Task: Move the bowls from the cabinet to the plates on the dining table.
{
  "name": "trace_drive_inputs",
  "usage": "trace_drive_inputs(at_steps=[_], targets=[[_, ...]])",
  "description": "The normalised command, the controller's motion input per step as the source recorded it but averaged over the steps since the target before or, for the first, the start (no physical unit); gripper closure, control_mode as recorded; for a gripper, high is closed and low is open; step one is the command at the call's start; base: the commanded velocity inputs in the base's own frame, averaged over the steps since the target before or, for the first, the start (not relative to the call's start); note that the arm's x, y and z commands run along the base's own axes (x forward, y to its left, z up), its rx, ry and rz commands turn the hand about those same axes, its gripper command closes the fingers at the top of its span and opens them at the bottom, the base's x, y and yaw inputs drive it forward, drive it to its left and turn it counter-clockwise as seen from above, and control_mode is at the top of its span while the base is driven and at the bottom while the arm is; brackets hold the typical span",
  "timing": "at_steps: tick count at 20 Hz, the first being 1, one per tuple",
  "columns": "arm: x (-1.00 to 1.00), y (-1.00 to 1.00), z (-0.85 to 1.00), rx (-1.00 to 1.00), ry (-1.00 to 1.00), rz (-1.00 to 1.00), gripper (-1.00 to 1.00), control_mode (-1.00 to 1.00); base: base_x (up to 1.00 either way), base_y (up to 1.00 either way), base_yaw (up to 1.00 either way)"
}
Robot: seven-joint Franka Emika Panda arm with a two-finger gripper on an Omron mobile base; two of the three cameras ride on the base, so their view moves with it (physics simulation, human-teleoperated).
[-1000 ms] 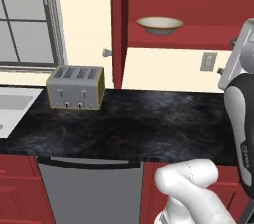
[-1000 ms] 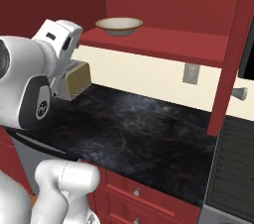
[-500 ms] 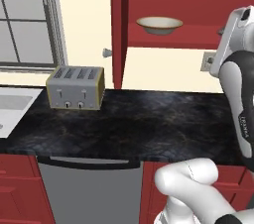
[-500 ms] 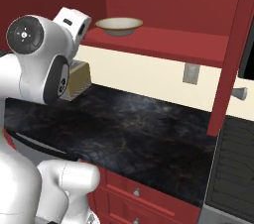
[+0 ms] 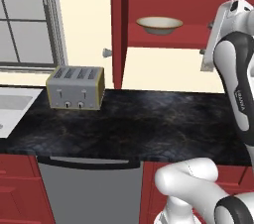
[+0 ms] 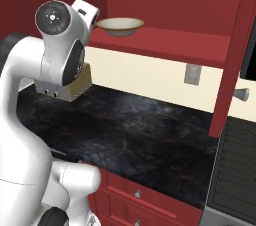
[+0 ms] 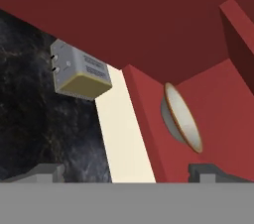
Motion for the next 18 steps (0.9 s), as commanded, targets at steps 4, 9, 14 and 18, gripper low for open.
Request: trace_drive_inputs(at_steps=[4, 9, 14, 18], targets=[[0.43, 0.0, 0.02, 0.02, 0.0, 0.05, -1.0, -1.0, 0.0, 0.0, 0.0], [0.46, 0.0, 0.02, 0.01, 0.03, 0.04, -1.0, -1.0, 0.0, 0.0, 0.0], [0.45, 0.0, 0.01, 0.01, 0.04, 0.02, -1.0, -1.0, 0.0, 0.0, 0.0], [0.43, 0.0, 0.0, 0.0, 0.03, 0.0, -1.0, -1.0, 0.0, 0.0, 0.0]])
